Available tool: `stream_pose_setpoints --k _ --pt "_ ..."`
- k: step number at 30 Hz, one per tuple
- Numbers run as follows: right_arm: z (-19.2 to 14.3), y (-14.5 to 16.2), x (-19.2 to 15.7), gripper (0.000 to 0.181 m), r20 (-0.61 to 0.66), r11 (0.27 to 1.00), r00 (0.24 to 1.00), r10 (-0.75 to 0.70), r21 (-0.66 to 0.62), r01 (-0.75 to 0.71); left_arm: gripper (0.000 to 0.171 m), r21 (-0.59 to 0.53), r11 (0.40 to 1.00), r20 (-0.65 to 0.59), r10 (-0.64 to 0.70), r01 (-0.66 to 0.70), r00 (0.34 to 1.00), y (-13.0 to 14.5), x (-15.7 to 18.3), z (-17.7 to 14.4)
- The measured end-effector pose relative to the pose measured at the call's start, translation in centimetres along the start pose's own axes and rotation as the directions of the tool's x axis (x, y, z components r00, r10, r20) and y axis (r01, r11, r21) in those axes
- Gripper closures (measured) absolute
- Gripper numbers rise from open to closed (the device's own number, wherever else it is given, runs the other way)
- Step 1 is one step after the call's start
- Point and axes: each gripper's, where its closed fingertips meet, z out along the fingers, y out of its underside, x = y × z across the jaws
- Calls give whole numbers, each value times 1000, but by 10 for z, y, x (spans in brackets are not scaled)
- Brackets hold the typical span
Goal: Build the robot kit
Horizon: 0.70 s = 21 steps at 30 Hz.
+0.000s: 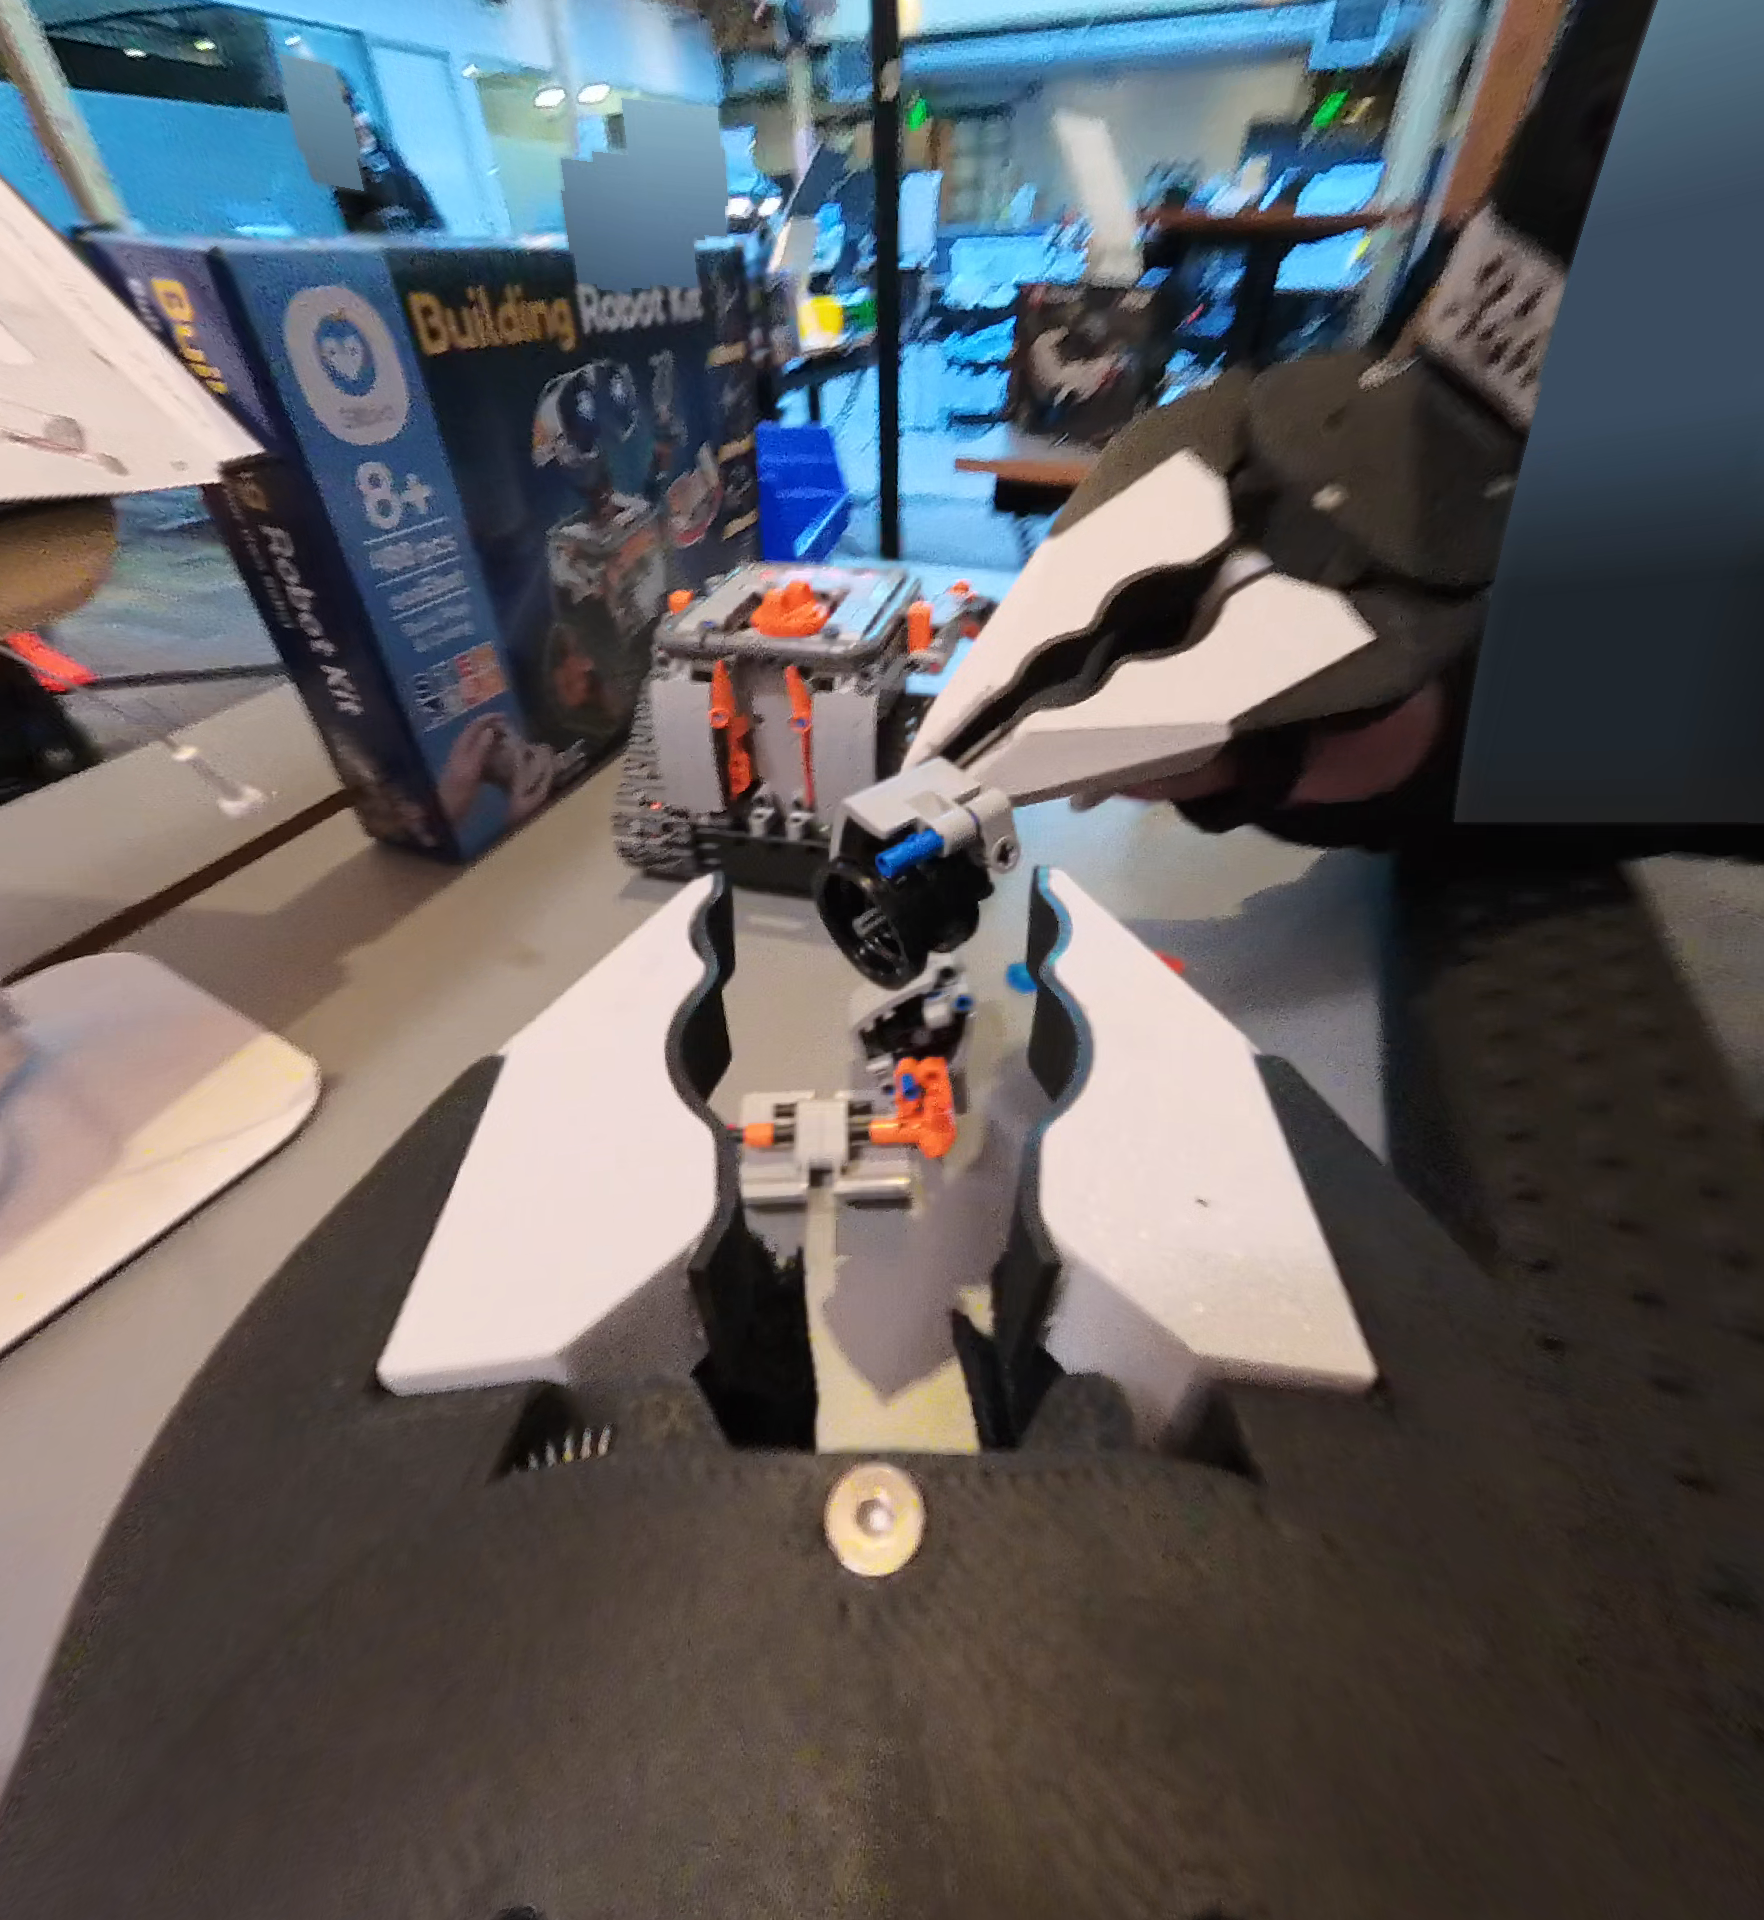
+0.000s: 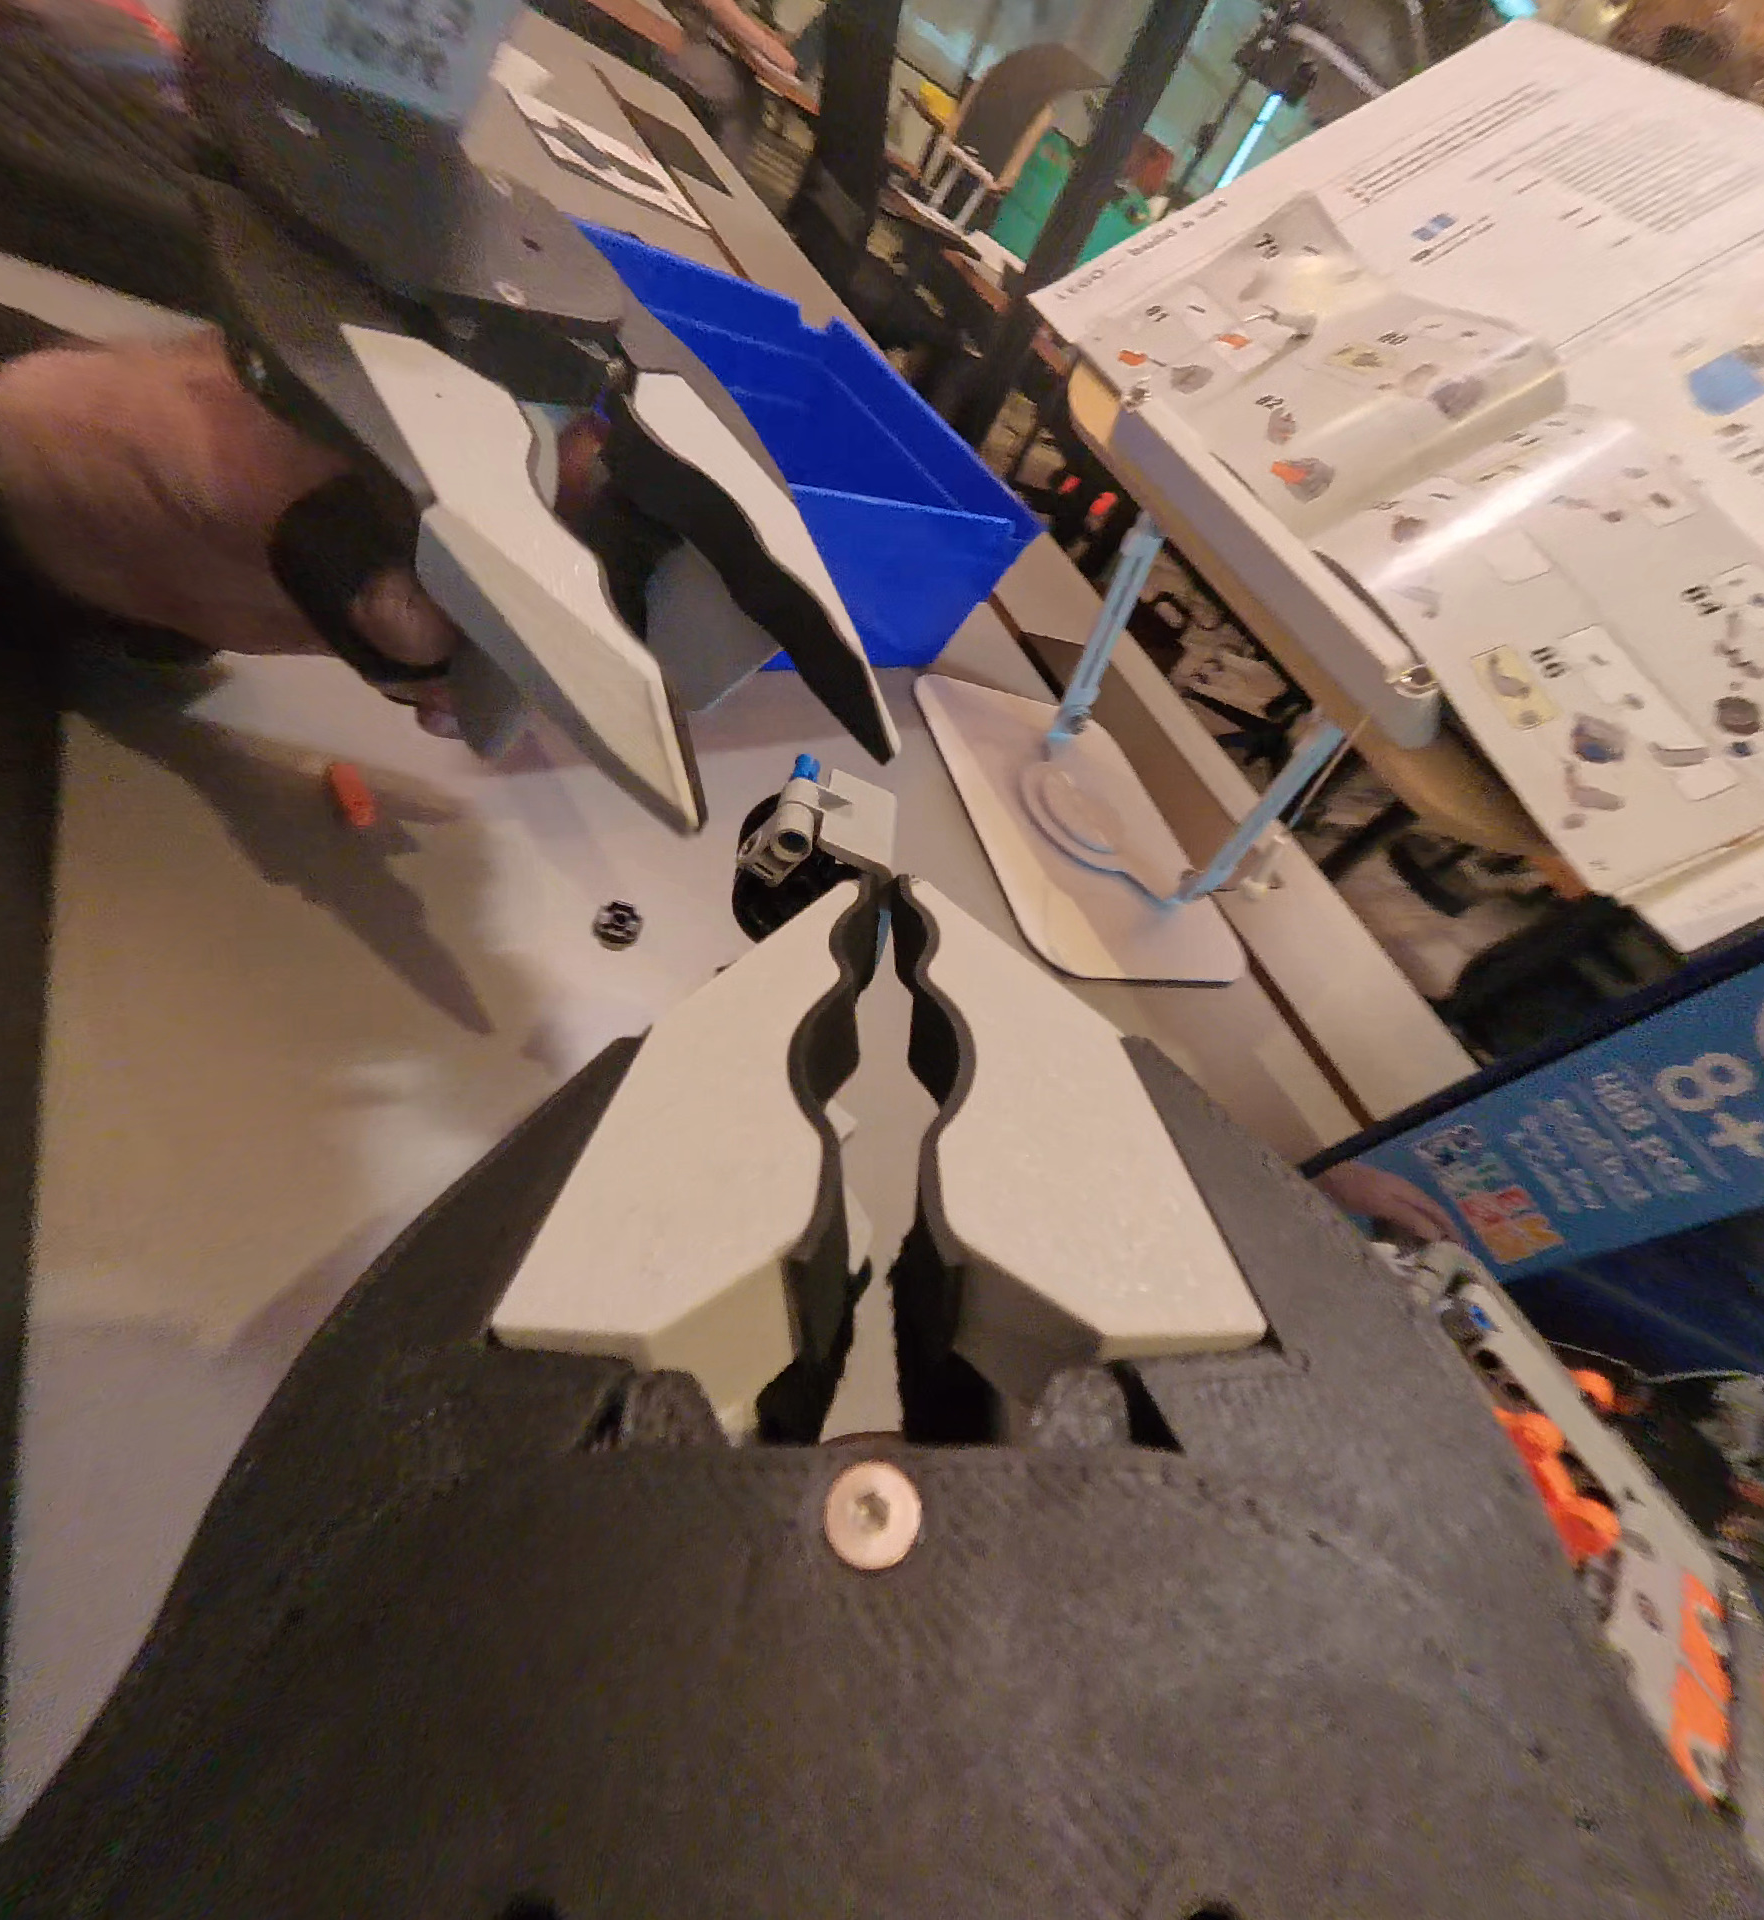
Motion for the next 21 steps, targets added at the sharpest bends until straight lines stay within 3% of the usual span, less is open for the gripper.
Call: stream_pose_setpoints --k 4,10,15,21 --pt "3 -4 1 181 -101 993 988 -117 -43 113 124 -97 994 100 56 -46 993 9 -3 9" --pt "3 -6 4 181 -205 956 935 -290 -112 272 137 -108 989 128 111 -98 986 6 3 15" --pt "4 -6 5 181 -250 915 882 -400 -164 369 131 -103 992 122 79 -66 989 6 4 17" --pt "6 -7 0 181 -265 869 829 -492 -205 450 140 -103 995 137 31 -17 990 8 -1 16"
